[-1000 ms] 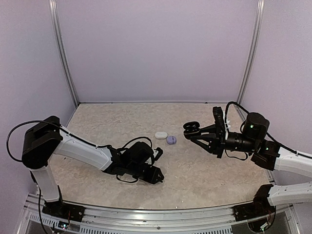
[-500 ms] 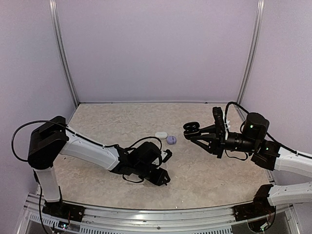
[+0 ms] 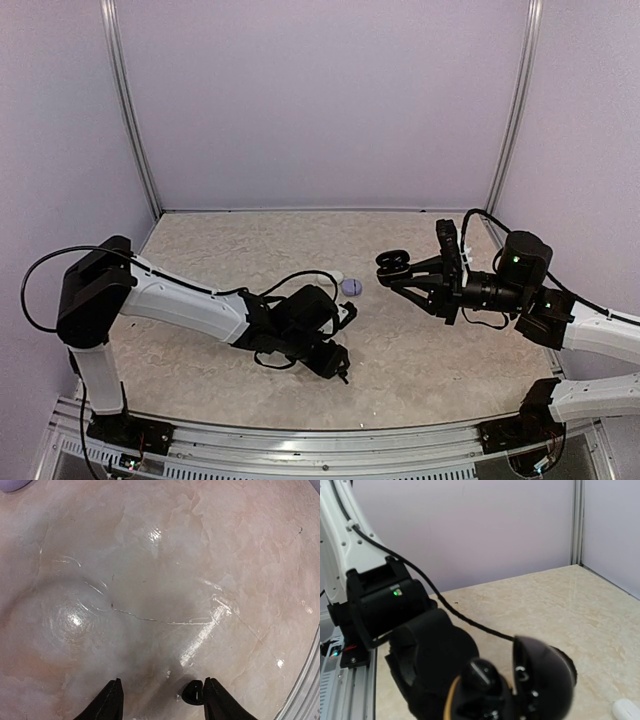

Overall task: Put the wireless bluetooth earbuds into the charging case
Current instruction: Adjust the right earbud at the center of the board.

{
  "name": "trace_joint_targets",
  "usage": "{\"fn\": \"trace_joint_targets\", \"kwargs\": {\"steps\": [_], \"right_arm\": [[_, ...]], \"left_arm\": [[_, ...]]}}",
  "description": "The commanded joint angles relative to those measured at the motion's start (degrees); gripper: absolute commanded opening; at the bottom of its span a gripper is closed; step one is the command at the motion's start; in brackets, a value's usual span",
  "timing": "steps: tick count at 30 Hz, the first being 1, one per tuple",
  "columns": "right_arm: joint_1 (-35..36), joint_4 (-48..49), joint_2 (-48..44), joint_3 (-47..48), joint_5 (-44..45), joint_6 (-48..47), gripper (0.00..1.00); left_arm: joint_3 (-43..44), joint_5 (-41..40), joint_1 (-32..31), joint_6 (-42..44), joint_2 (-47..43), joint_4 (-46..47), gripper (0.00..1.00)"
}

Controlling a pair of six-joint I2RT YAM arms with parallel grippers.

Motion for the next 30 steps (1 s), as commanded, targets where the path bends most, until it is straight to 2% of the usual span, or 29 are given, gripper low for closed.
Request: {"fn": "trace_joint_targets", "kwargs": {"steps": [1, 4, 15, 30], "right_arm": [[-0.66, 0.75, -0.64, 1.44, -0.13, -0.04, 0.0], [-0.67, 0.96, -0.44, 1.52, -0.3, 0.14, 0.0], [-0.66, 0.48, -0.7, 1.61, -0.06, -0.01, 0.0], [-0.67, 0.65, -0.75, 1.35, -0.04, -0.33, 0.0]], "left_arm": [[1.74, -5.59, -1.83, -1.04, -1.58, -4.03, 0.61], [3.23, -6.46, -2.95, -2.05, 0.52, -4.95, 0.65], [5.99, -8.82, -4.33, -3.14, 4.8, -8.08, 0.66], [2.0, -15.06, -4.86, 4.01, 0.41, -15.39, 0.65]]}}
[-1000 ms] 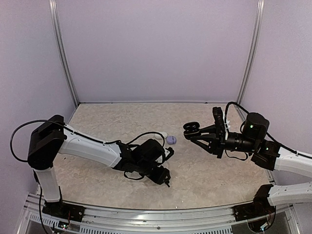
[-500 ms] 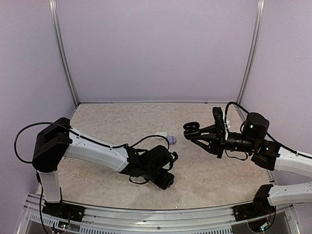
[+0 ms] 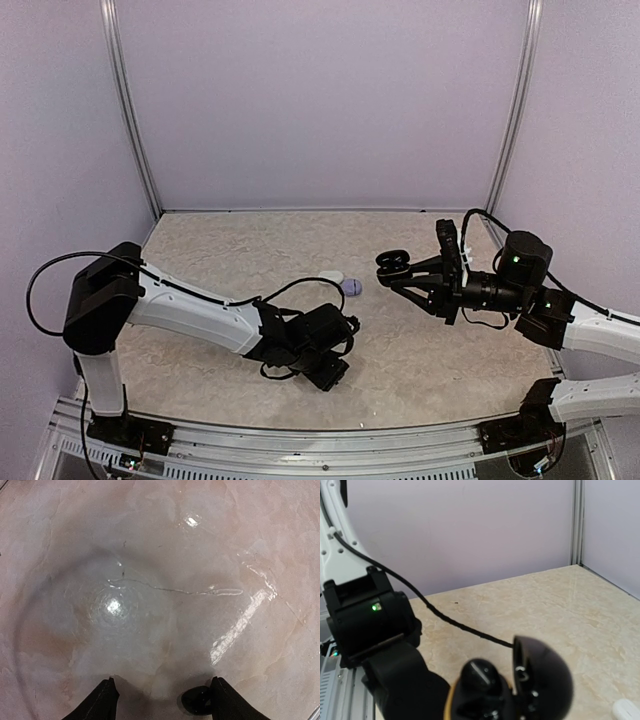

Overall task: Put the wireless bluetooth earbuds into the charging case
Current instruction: Adjust the right earbud at the center of the board.

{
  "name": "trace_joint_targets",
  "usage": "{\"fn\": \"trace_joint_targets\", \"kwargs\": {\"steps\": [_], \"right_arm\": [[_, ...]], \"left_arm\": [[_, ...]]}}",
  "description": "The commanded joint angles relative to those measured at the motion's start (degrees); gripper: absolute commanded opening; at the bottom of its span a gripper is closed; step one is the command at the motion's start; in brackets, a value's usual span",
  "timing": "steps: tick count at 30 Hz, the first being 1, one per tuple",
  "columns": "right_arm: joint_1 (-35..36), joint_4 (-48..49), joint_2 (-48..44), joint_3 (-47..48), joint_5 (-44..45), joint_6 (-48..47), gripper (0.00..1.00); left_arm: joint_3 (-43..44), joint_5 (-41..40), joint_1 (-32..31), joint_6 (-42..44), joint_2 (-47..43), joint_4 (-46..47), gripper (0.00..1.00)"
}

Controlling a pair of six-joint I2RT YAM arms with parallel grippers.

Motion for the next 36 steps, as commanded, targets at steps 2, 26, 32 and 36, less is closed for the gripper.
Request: {"fn": "trace_joint_targets", "kwargs": {"steps": [2, 26, 32, 36], "right_arm": [[-0.69, 0.78, -0.63, 1.32, -0.09, -0.34, 0.0], [-0.71, -0.27, -0.43, 1.94, -0.31, -0.88, 0.0], [-0.71, -0.62, -0.31, 2.11, -0.14, -1.17, 0.0], [-0.66, -0.62, -0.26, 2.05, -0.1, -1.24, 0.0]], "left_arm": [[-2.76, -2.69, -0.04, 4.23, -2.98, -5.95, 0.64], [7.26, 10.22, 3.67, 6.92, -3.04, -15.07, 0.43], [9.39, 12.84, 4.23, 5.99, -0.8, -17.61, 0.37], [10.16, 13.67, 4.28, 5.81, 0.39, -18.28, 0.35]]}}
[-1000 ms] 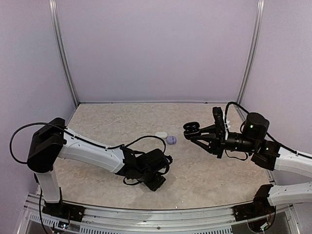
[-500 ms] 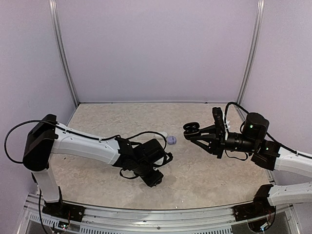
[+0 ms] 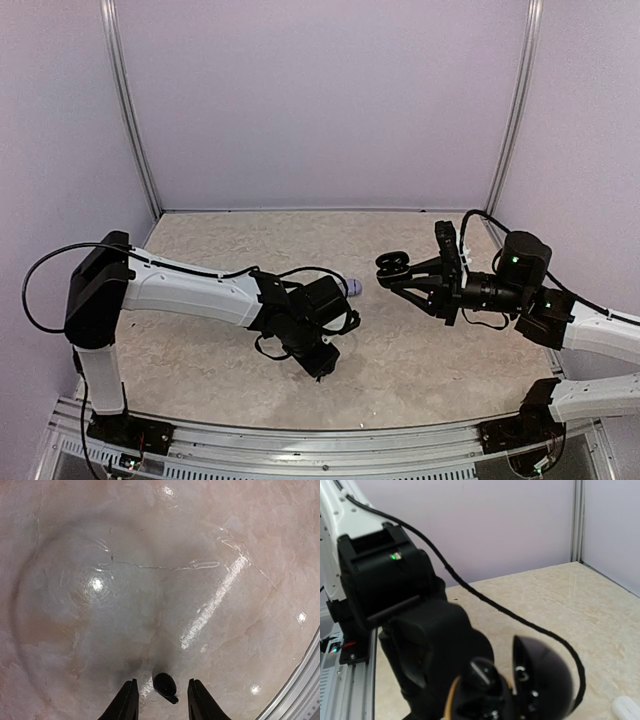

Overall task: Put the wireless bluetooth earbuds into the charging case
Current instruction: Adjust the right earbud at the center of the board, then pick up the right earbud from the center of the board.

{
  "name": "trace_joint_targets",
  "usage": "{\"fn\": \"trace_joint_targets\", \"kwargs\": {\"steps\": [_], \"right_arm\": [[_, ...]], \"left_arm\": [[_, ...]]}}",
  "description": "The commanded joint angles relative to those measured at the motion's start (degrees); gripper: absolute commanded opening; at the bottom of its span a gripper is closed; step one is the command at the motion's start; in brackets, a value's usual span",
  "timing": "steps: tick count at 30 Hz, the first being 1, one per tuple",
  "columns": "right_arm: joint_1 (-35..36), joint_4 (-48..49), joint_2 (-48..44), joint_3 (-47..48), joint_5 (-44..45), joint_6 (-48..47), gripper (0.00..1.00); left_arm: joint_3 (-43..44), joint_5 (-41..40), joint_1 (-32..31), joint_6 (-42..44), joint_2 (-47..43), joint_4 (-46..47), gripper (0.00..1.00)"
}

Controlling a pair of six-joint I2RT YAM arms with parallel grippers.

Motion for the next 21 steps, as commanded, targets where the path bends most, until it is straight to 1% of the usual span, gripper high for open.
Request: {"fn": "trace_joint_targets", "kwargs": {"steps": [1, 10, 19, 21], "right_arm": [[-0.71, 0.1, -0.28, 2.01, -0.09, -0.73, 0.0], [-0.66, 0.01, -0.55, 1.75, 0.24, -0.69, 0.0], [-0.73, -0.08, -0.59, 1.74, 0.33, -0.71, 0.0], [-0.66, -0.08, -0.55, 1.83, 0.33, -0.76, 0.0]], "left_arm": [[1.95, 1.99, 0.21, -0.74, 2.13, -2.55, 0.35], [1.92, 2.96, 0.24, -0.35, 4.32, -2.31, 0.3], [2.53, 3.9, -0.4, 2.21, 4.89, -1.2, 0.27], [2.72, 4.14, -0.87, 2.93, 5.18, -1.4, 0.25]]}}
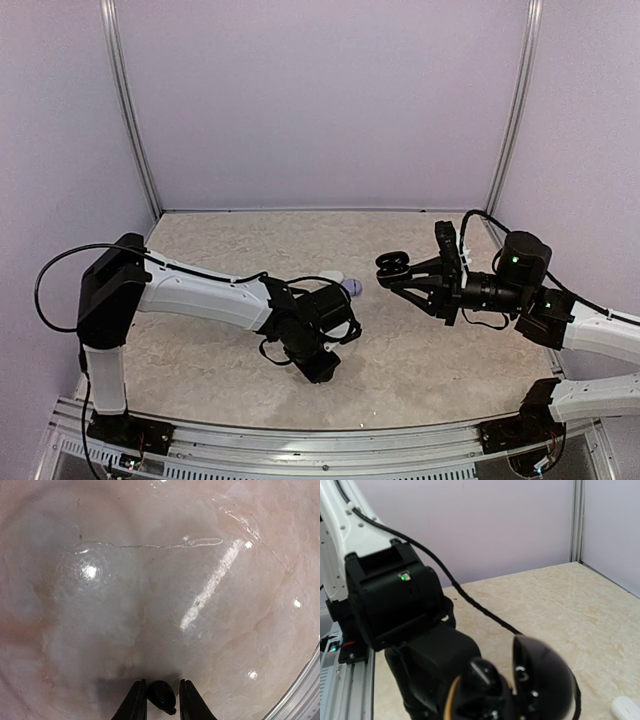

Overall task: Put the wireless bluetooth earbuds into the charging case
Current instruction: Pick up the right earbud from the center of the board.

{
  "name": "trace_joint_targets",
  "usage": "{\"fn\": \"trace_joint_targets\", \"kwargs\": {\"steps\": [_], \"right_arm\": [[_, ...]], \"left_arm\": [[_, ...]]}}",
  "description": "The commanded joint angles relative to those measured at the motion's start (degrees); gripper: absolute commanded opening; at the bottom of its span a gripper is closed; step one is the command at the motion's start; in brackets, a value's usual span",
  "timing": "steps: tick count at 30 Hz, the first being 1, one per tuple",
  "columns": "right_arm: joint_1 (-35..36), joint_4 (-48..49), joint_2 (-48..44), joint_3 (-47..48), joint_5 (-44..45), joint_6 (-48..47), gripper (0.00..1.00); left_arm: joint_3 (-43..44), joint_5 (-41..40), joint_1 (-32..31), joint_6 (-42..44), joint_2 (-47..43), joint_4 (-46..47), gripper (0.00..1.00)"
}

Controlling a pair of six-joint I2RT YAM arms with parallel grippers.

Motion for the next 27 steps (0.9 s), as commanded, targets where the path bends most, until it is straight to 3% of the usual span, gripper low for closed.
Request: {"fn": "trace_joint_targets", "kwargs": {"steps": [1, 8, 27], "right_arm": [[-0.72, -0.07, -0.57, 1.83, 0.29, -0.32, 0.0], [-0.66, -0.08, -0.43, 1.92, 0.29, -0.29, 0.0], [-0.66, -0.26, -0.55, 2.05, 0.29, -0.26, 0.0]], "left_arm": [[1.63, 1.35, -1.13, 2.33, 1.28, 0.27, 0.24], [2.02, 1.69, -2.41, 4.07, 1.62, -0.61, 0.19], [5.43, -0.03, -6.06, 8.49, 4.77, -4.73, 0.32]]}}
